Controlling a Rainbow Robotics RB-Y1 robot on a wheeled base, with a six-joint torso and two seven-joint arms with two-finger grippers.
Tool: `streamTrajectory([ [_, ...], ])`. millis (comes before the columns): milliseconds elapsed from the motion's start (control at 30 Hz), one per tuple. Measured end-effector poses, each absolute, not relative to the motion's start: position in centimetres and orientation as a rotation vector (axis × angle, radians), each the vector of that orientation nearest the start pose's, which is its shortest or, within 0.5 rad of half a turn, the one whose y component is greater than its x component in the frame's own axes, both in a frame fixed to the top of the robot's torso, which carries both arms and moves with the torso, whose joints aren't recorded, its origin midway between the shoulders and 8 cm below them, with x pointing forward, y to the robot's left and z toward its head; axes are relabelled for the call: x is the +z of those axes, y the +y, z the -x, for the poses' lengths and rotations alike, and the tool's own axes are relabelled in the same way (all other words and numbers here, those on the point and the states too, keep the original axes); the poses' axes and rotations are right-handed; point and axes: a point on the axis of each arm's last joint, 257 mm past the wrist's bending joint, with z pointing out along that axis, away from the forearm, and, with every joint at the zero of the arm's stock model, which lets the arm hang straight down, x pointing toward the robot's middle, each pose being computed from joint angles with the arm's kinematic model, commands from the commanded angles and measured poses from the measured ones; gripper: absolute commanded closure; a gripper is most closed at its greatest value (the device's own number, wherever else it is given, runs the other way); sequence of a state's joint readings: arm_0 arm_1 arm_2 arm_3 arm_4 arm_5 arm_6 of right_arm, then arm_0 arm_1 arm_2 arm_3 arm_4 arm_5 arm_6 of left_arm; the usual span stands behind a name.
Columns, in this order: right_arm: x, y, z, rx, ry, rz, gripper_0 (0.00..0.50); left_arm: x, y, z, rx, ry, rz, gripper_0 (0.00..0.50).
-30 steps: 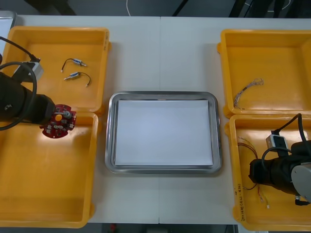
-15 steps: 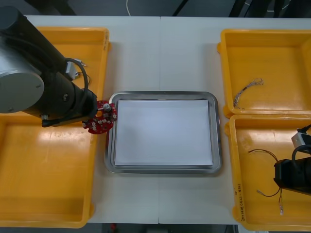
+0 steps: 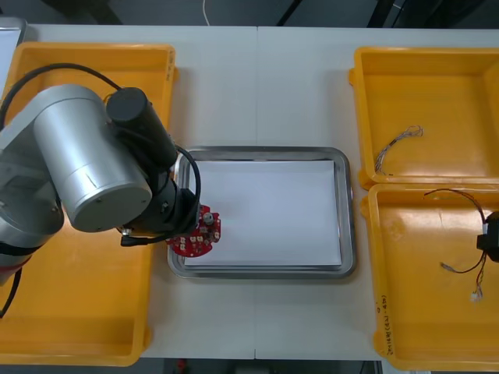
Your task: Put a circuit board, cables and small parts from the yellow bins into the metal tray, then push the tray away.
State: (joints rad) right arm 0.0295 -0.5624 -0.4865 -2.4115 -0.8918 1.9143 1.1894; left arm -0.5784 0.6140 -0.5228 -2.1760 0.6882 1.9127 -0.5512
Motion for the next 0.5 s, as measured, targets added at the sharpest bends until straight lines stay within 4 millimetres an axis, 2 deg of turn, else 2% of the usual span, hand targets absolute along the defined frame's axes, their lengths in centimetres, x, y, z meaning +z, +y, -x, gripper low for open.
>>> streamTrajectory([
  [300, -15.6, -35.5, -32.3, 0.121, 2.622, -0.092, 0.500, -25.2, 13.5, -38.9, -0.012, 2.803, 0.079, 0.498],
  [500, -14.0, -35.8, -31.9, 0.069, 2.641, 0.017, 0.500, -26.6, 12.8, -39.7, -0.021, 2.796, 0.089, 0.499],
])
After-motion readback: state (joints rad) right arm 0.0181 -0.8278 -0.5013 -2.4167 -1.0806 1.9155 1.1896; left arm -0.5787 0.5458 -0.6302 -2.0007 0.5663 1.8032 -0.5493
